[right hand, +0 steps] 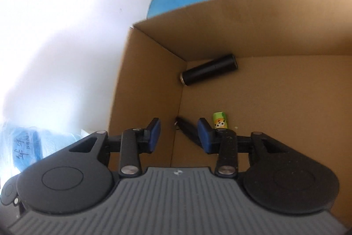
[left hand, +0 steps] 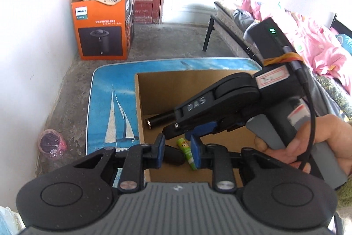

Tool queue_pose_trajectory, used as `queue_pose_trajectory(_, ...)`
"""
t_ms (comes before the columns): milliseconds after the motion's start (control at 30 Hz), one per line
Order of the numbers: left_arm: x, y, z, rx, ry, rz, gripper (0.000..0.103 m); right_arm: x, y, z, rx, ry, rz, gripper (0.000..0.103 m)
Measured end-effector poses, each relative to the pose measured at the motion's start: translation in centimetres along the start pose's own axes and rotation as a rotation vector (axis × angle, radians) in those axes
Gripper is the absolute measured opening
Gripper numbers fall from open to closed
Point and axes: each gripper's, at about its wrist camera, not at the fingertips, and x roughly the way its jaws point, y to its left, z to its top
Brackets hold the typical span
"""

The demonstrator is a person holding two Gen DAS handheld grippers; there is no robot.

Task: Organize rigid objects
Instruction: 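Carry the black item into the cardboard box and open the right gripper, then lower the right gripper onto the pink cup rim and grasp it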

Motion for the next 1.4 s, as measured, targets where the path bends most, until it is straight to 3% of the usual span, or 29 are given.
queue_pose_trajectory(200, -5.3, 0.0, -2.8, -0.002, -0.083, -0.064, 0.041, -8.3, 1.0, -5.9, -0.069, -0.147, 0.114, 0.04)
queue_pose_trajectory(367, -8.2, -0.3, -6.5, -0.001, -0.09, -0.106, 0.061, -14.0, 0.7, -14.5, -0.163, -0.255, 0.15, 0.042)
queue_pose_trajectory(500, -8.5, -0.9, -10.6, 0.013, -0.039, -0.131, 0.07, -14.5, -1.2, -20.6, -0.18, -0.29, 0.114, 0.042)
queue_pose_trajectory(700, -6.1, -2.5, -15.7, 0.072, 0.082, -0.14, 0.079, -10.1, -3.5, -27.4, -0.111, -0.278, 0.057, 0.042)
queue_pose_trajectory(967, -5.4, -4.3, -19.1, 0.22, 0.084, -0.016, 0.089, -6.5, -2.4, -28.1, -0.12, -0.255, 0.016, 0.037)
queue_pose_trajectory(1200, -2.6, -3.9, -19.6, 0.212, 0.112, 0.001, 0.088, -3.7, -1.3, -27.2, -0.164, -0.236, -0.074, 0.027)
queue_pose_trajectory(1400, -1.2, -3.5, -19.9, 0.181, 0.117, 0.02, 0.073, -2.0, -1.3, -27.0, -0.176, -0.21, -0.117, 0.02)
